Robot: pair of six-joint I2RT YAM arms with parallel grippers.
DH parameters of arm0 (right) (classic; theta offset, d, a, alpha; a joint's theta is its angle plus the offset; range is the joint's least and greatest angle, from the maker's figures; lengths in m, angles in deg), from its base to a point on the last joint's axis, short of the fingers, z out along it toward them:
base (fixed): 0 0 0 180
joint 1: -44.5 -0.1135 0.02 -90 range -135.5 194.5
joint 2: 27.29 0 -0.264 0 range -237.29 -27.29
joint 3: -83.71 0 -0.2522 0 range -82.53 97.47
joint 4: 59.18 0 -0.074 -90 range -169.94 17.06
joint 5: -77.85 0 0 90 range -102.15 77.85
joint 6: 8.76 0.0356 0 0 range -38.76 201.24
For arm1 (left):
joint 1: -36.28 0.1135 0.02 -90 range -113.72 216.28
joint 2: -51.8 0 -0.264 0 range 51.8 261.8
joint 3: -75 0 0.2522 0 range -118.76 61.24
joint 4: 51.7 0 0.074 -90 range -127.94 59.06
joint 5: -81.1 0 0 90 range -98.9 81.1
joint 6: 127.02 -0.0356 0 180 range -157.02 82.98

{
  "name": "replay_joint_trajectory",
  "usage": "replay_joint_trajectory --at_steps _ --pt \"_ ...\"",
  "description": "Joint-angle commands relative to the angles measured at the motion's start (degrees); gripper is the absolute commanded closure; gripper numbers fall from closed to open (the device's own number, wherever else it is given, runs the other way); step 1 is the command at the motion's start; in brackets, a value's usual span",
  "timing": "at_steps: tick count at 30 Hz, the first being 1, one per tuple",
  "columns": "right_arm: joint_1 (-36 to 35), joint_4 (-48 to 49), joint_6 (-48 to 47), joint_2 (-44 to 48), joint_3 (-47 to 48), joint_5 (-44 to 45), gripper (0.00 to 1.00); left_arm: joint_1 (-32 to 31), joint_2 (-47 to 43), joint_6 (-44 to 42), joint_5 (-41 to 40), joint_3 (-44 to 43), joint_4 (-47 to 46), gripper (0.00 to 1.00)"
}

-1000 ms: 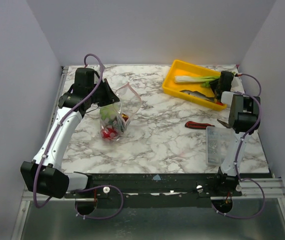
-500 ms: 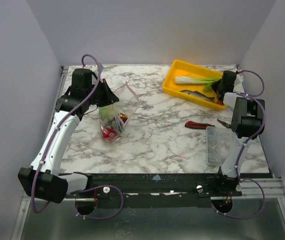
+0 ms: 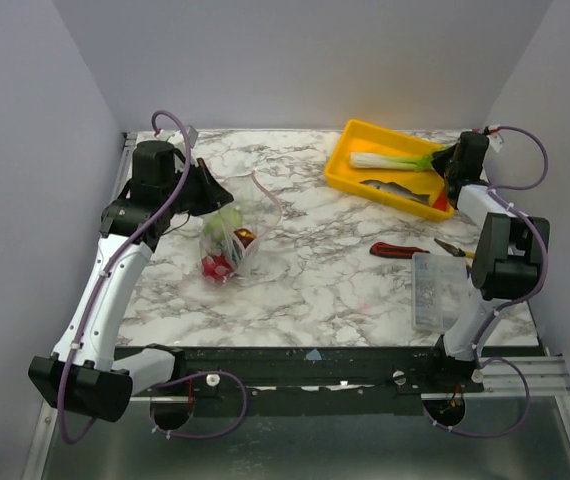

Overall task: Place the food in the zip-top bag and seal the zipper
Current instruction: Pick up the fake fruit from the bin, then place the fake fruit in the zipper food storage bag.

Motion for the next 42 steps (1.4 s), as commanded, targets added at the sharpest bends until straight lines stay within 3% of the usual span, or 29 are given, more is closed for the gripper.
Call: replay_joint_trajectory --at_steps 1,15,23,32,42 --pt "0.25 -2.02 -1.29 4.15 -0.68 -1.75 1.00 0.84 -2.65 0.57 -1.79 0.27 -1.43 1.00" --pt "-1.69 -5.01 -1.05 13.14 -1.83 -9.00 1.00 1.77 -3.64 1.47 -2.59 3.53 -2.51 1.00" --pt "-14.64 -2.46 -6.04 19.46 -1.65 -16.71 1.00 2.26 -3.99 1.61 -2.76 5.37 -2.27 1.00" --pt "-30.37 7.56 -2.49 24.26 -2.25 -36.86 1.00 2.38 -3.79 2.61 0.30 5.36 -3.66 1.00" --pt "-46.87 12.07 1.49 23.50 -1.00 -41.60 1.00 2.39 -4.02 2.97 2.93 5.36 -4.32 1.00"
